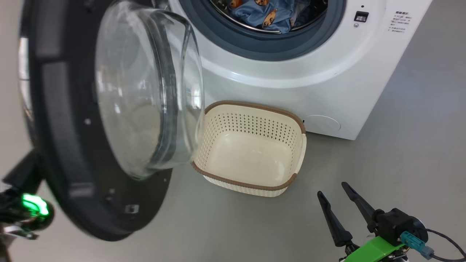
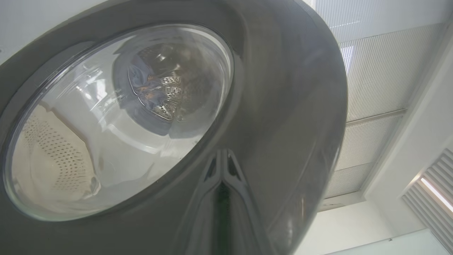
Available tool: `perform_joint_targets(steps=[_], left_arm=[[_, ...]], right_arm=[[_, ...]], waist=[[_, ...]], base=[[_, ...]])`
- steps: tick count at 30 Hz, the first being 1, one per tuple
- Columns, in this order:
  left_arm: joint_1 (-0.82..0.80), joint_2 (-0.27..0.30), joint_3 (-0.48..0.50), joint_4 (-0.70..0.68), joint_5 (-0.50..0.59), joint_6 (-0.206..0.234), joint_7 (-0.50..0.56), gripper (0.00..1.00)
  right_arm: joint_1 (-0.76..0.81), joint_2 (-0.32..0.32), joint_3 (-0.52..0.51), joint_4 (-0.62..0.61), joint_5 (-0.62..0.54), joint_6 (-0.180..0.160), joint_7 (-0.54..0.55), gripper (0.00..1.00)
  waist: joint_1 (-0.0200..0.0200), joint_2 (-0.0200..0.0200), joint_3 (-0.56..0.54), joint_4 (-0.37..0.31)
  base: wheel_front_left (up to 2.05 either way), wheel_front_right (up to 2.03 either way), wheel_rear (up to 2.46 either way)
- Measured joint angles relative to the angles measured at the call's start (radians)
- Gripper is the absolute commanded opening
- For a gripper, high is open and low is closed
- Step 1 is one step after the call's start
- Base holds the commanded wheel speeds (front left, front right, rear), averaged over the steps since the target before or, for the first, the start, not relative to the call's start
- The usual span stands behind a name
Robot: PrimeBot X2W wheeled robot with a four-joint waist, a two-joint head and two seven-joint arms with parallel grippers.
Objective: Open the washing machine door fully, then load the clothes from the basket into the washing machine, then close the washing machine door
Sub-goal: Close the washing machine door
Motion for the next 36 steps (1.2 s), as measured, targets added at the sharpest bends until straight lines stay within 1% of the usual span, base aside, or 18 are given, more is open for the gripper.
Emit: perform_joint_targets(steps=[6, 8, 12, 17, 25, 32, 33, 36], left_arm=[[0.035, -0.066, -0.096, -0.095, 0.025, 0.010, 0.008, 0.00], [0.035, -0.084, -0.126, -0.104, 0.046, 0.015, -0.002, 0.00], [0.034, -0.099, -0.161, -0.097, 0.060, 0.017, -0.034, 0.00], [-0.006, -0.109, -0.215, -0.031, 0.068, 0.016, -0.123, 0.00], [-0.105, -0.114, -0.337, 0.089, 0.056, -0.001, -0.271, 0.00], [-0.207, -0.115, -0.372, 0.163, 0.057, -0.001, -0.416, 0.00], [-0.231, -0.115, -0.391, 0.188, 0.058, -0.001, -0.456, 0.00], [-0.264, -0.119, -0.414, 0.232, 0.064, -0.001, -0.514, 0.00]], right_arm=[[0.000, 0.021, 0.000, 0.000, 0.000, 0.000, 0.000, 1.00], [0.000, 0.026, 0.001, 0.001, 0.000, 0.000, 0.000, 1.00], [0.000, 0.030, 0.002, 0.001, 0.001, 0.000, 0.000, 1.00], [0.000, 0.033, 0.002, 0.004, 0.004, 0.000, 0.000, 1.00], [0.001, 0.038, 0.010, 0.007, 0.006, 0.000, 0.000, 1.00], [0.001, 0.039, 0.020, 0.010, 0.006, 0.000, 0.000, 1.00], [0.002, 0.038, 0.026, 0.011, 0.006, 0.000, 0.000, 1.00], [0.003, 0.036, 0.032, 0.012, 0.006, 0.000, 0.000, 1.00]], waist=[[0.0000, 0.0000, -0.017, -0.027], [0.0000, 0.0000, -0.024, -0.039], [0.0000, 0.0000, -0.033, -0.060], [0.0000, 0.0000, -0.046, -0.101], [0.0000, 0.0000, -0.058, -0.175], [0.0000, 0.0000, -0.064, -0.246], [0.0000, 0.0000, -0.066, -0.266], [0.0000, 0.0000, -0.069, -0.296]], base=[[0.00, 0.00, 0.00], [0.00, 0.00, 0.00], [0.00, 0.00, 0.00], [0.00, 0.00, 0.00], [0.00, 0.00, 0.00], [0.00, 0.00, 0.00], [0.00, 0.00, 0.00], [0.00, 0.00, 0.00]])
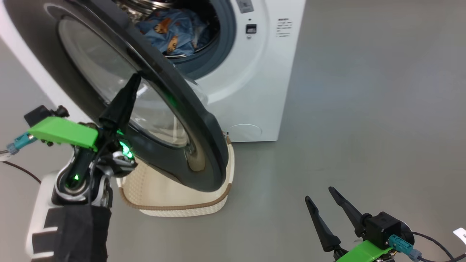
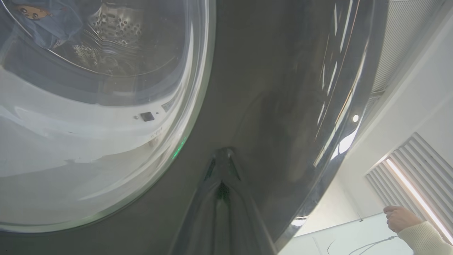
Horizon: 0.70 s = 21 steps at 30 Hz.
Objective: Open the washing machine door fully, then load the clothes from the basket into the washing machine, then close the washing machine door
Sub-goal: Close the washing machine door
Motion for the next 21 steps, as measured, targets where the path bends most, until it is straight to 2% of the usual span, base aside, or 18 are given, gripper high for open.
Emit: perform_joint_targets(steps=[10, 14, 21], left_arm=[[-0.116, -0.002, -0.026, 0.153, 0.072, -0.001, -0.179, 0.00], [-0.173, 0.004, -0.035, 0.220, 0.121, -0.001, -0.225, 0.00], [-0.227, 0.015, -0.049, 0.276, 0.135, -0.001, -0.276, 0.00]], right_arm=[[0.000, 0.000, 0.007, -0.001, 0.000, 0.000, 0.000, 1.00], [0.000, 0.000, 0.007, -0.002, 0.000, 0.000, 0.000, 1.00], [0.000, 0.002, 0.004, -0.002, 0.000, 0.000, 0.000, 1.00]], waist=[[0.0000, 0.0000, 0.007, -0.094], [0.0000, 0.0000, 0.020, -0.122], [0.0001, 0.0000, 0.038, -0.152]], base=[[0.00, 0.00, 0.00], [0.00, 0.00, 0.00], [0.00, 0.00, 0.00]])
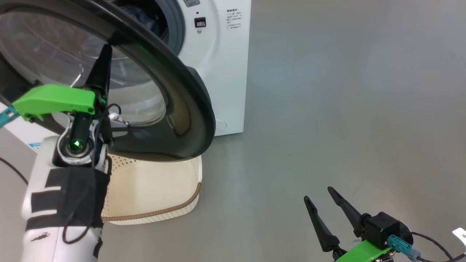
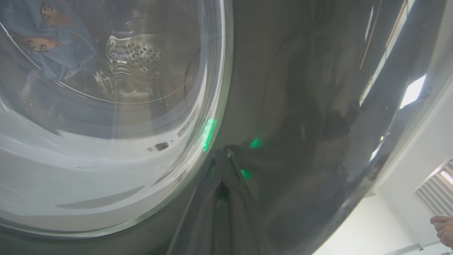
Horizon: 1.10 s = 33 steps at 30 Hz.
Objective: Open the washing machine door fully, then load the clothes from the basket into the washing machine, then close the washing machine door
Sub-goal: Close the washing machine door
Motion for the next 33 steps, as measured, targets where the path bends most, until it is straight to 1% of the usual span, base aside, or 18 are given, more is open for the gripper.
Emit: perform_joint_targets(steps=[6, 9, 11, 13, 14, 15, 16, 17, 18, 19, 20, 23, 26, 28, 30, 31, 33], left_arm=[[0.000, 0.010, -0.027, 0.036, 0.012, 0.000, -0.045, 0.00], [0.002, 0.044, -0.074, 0.039, 0.083, 0.000, -0.090, 0.00], [0.024, 0.077, -0.107, 0.017, 0.133, -0.001, -0.129, 0.19], [0.076, 0.109, -0.144, -0.020, 0.174, -0.003, -0.168, 0.45], [0.108, 0.124, -0.159, -0.031, 0.196, -0.003, -0.193, 0.45], [0.142, 0.138, -0.173, -0.037, 0.220, -0.003, -0.220, 0.89], [0.178, 0.152, -0.185, -0.039, 0.249, -0.003, -0.249, 0.89], [0.213, 0.165, -0.194, -0.040, 0.274, -0.003, -0.275, 1.00], [0.247, 0.177, -0.203, -0.044, 0.301, -0.003, -0.294, 1.00], [0.307, 0.196, -0.211, -0.056, 0.365, -0.001, -0.322, 1.00], [0.334, 0.204, -0.215, -0.068, 0.405, 0.013, -0.332, 1.00], [0.414, 0.219, -0.197, -0.123, 0.538, 0.082, -0.339, 1.00], [0.522, 0.217, -0.124, -0.239, 0.705, 0.148, -0.341, 1.00], [0.603, 0.194, -0.076, -0.312, 0.789, 0.174, -0.346, 1.00], [0.681, 0.174, -0.049, -0.363, 0.891, 0.193, -0.346, 1.00], [0.715, 0.159, -0.032, -0.376, 0.922, 0.200, -0.346, 1.00], [0.772, 0.137, -0.011, -0.394, 0.978, 0.200, -0.346, 1.00]], right_arm=[[0.000, 0.016, 0.001, 0.006, 0.001, 0.000, 0.000, 1.00], [0.000, 0.019, 0.000, 0.006, 0.001, 0.000, 0.000, 1.00], [-0.001, 0.021, 0.000, 0.007, 0.002, 0.000, 0.000, 1.00], [0.000, 0.025, -0.005, 0.007, 0.002, 0.000, 0.000, 1.00], [0.000, 0.027, -0.010, 0.007, 0.002, 0.000, 0.000, 1.00], [0.000, 0.028, -0.017, 0.007, 0.002, 0.000, 0.000, 1.00], [0.000, 0.028, -0.026, 0.007, 0.002, 0.000, 0.000, 1.00], [0.000, 0.028, -0.032, 0.007, 0.002, 0.000, 0.000, 1.00], [0.002, 0.028, -0.038, 0.006, 0.002, 0.000, 0.000, 1.00], [0.006, 0.029, -0.049, 0.004, 0.002, 0.000, 0.000, 1.00], [0.013, 0.029, -0.058, 0.000, 0.001, 0.000, 0.000, 1.00], [0.024, 0.029, -0.076, -0.007, 0.001, 0.000, 0.000, 1.00], [0.024, 0.029, -0.100, -0.022, -0.001, 0.000, 0.000, 1.00], [0.024, 0.030, -0.111, -0.027, -0.004, 0.000, 0.000, 1.00], [0.024, 0.031, -0.126, -0.032, -0.009, 0.000, 0.000, 1.00], [0.024, 0.031, -0.132, -0.033, -0.009, 0.000, 0.000, 1.00], [0.025, 0.032, -0.141, -0.035, -0.009, 0.000, 0.000, 1.00]], waist=[[0.0000, 0.0000, -0.019, 0.008], [-0.0001, 0.0000, -0.027, 0.013], [0.0000, 0.0000, -0.033, 0.014], [-0.0001, 0.0000, -0.043, 0.013], [-0.0002, 0.0000, -0.048, 0.012], [-0.0002, 0.0000, -0.053, 0.013], [-0.0001, 0.0000, -0.058, 0.014], [-0.0001, 0.0000, -0.063, 0.015], [-0.0002, 0.0000, -0.067, 0.018], [-0.0002, 0.0000, -0.074, 0.024], [-0.0001, 0.0000, -0.076, 0.028], [-0.0001, 0.0000, -0.084, 0.040], [-0.0002, 0.0000, -0.091, 0.048], [-0.0001, 0.0000, -0.094, 0.052], [-0.0002, 0.0000, -0.097, 0.057], [-0.0002, 0.0000, -0.100, 0.060], [-0.0002, 0.0000, -0.107, 0.066]], base=[[0.00, 0.00, 0.00], [0.00, 0.00, 0.00], [0.00, 0.00, 0.00], [0.00, 0.00, 0.00], [0.00, 0.00, 0.00], [0.00, 0.00, 0.00], [0.00, 0.00, 0.00], [0.00, 0.00, 0.00], [0.00, 0.00, 0.00], [0.00, 0.00, 0.00], [0.00, 0.00, 0.00], [0.00, 0.00, 0.00], [0.00, 0.00, 0.00], [0.00, 0.00, 0.00], [0.00, 0.00, 0.00], [0.00, 0.00, 0.00], [0.00, 0.00, 0.00]])
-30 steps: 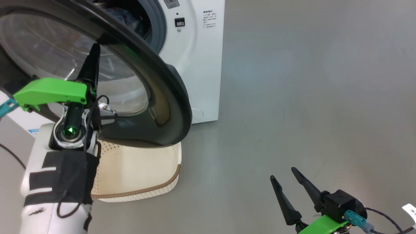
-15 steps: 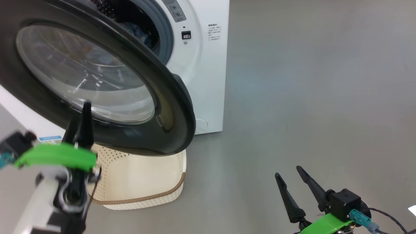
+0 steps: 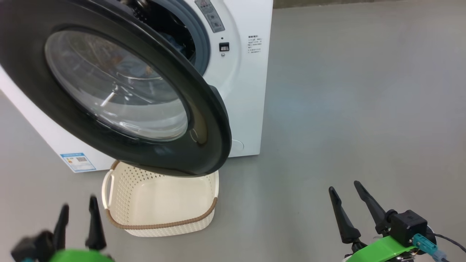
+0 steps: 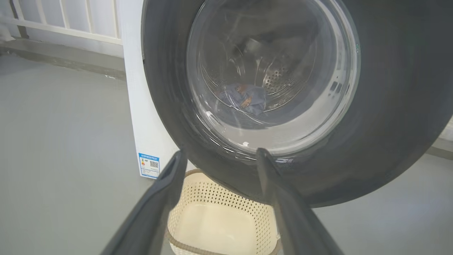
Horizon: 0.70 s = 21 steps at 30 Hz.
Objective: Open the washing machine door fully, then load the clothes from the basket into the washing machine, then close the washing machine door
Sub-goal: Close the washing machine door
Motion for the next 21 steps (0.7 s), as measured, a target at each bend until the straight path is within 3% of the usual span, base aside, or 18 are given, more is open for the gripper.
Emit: perform_joint_targets(steps=[5, 8, 21], left_arm=[[0.078, -0.046, 0.050, -0.026, 0.070, -0.007, 0.000, 1.00], [0.113, -0.080, 0.093, -0.035, 0.118, -0.034, 0.000, 1.00], [0.127, -0.135, 0.178, -0.021, 0.211, -0.091, 0.000, 1.00]], right_arm=[[0.012, 0.005, -0.020, -0.009, -0.003, 0.000, 0.000, 1.00], [0.015, 0.014, -0.026, -0.008, -0.008, 0.000, 0.000, 1.00], [0.015, 0.021, -0.034, -0.008, -0.011, 0.000, 0.000, 1.00]], waist=[[0.0000, 0.0000, -0.012, 0.009], [0.0000, 0.0000, -0.019, 0.016], [0.0001, 0.0000, -0.023, 0.019]], base=[[0.00, 0.00, 0.00], [0.00, 0.00, 0.00], [0.00, 0.00, 0.00]])
